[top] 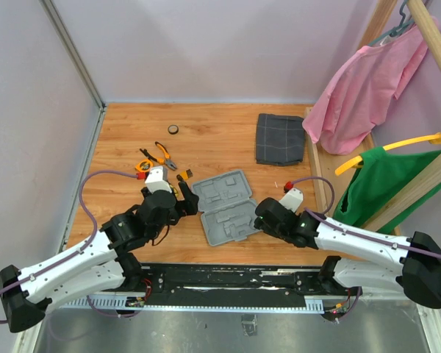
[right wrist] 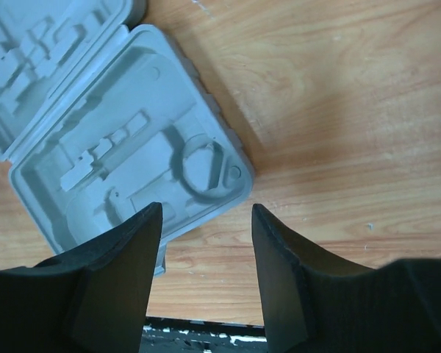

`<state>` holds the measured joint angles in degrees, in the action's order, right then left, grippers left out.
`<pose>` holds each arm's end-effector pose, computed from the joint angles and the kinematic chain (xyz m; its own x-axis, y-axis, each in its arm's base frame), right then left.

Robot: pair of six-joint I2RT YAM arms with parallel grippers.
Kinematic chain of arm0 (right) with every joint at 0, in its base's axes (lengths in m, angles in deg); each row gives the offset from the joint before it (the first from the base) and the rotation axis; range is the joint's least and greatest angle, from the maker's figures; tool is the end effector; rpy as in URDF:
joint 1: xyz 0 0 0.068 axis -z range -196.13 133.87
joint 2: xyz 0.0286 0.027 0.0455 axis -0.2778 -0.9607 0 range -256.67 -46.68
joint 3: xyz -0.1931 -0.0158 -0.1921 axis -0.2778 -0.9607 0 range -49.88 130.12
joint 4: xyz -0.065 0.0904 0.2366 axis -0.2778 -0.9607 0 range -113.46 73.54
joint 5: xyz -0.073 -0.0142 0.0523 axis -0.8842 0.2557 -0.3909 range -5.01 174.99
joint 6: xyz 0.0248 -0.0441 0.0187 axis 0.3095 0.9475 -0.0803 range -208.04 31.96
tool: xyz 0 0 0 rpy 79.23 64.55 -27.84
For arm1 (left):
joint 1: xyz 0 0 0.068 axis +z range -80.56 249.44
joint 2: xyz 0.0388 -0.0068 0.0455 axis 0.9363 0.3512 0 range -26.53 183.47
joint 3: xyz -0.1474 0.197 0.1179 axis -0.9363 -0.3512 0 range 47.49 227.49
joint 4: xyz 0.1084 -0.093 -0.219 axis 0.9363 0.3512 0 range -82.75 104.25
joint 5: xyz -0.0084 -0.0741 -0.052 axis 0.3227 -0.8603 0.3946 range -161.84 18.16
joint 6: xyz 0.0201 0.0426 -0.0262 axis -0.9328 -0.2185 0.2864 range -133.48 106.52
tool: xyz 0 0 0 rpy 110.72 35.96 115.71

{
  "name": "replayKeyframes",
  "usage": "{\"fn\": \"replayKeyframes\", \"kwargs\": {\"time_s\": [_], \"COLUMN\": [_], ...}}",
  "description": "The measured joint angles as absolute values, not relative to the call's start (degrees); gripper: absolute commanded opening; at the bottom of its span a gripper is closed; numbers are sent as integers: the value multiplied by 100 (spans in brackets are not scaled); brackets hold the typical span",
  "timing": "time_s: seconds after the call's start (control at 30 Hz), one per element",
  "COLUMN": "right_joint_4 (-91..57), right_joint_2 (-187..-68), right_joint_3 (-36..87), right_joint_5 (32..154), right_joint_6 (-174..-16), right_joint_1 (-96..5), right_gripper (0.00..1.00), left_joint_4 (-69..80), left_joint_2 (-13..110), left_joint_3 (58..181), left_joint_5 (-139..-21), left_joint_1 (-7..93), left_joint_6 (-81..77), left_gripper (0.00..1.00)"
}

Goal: Sort the tools into containers
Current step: Open the storage box at the center of the board.

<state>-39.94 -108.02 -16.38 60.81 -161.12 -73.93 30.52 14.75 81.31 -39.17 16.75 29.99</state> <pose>0.1214 0.1653 0.2006 -0.7291 0.4801 -0.4878 0.2132 0.8366 0.5047 0.1133 -0.1169 0.2623 -0.4918 -0.3101 -0.8136 0.0688 0.9177 -0.3913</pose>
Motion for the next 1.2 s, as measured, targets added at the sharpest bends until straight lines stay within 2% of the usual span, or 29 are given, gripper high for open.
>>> {"fn": "replayKeyframes", "kwargs": {"time_s": [0.33,0.57,0.63,0.77,0.93,1.2], "right_joint_4": [-4145,-3949,-3903,-3857,-3785,-3343], "right_joint_2": [-11499,-11772,-11846,-11912,-11895,-11752], "right_joint_3": [-1560,-1573,-1586,-1632,-1634,-1640], "right_joint_5": [5930,5930,5843,5604,5475,5598], "right_joint_6": [-17159,-17281,-17259,-16973,-16411,-15001], "right_joint_1": [-7504,-7504,-7504,-7443,-7170,-6066], "right_gripper": [48,36,30,19,12,5], "left_joint_4": [3006,3017,3030,3089,3177,3317], "left_joint_2": [1681,1713,1751,1790,1772,1543], "left_joint_3": [8129,8129,8129,8125,8101,7862], "left_joint_5": [-2816,-2536,-2542,-2665,-2868,-3115], "left_joint_1": [1675,1675,1691,1850,2075,2110], "left_joint_6": [2572,2575,2579,2577,2555,2529], "left_gripper": [99,99,99,99,99,99]}}
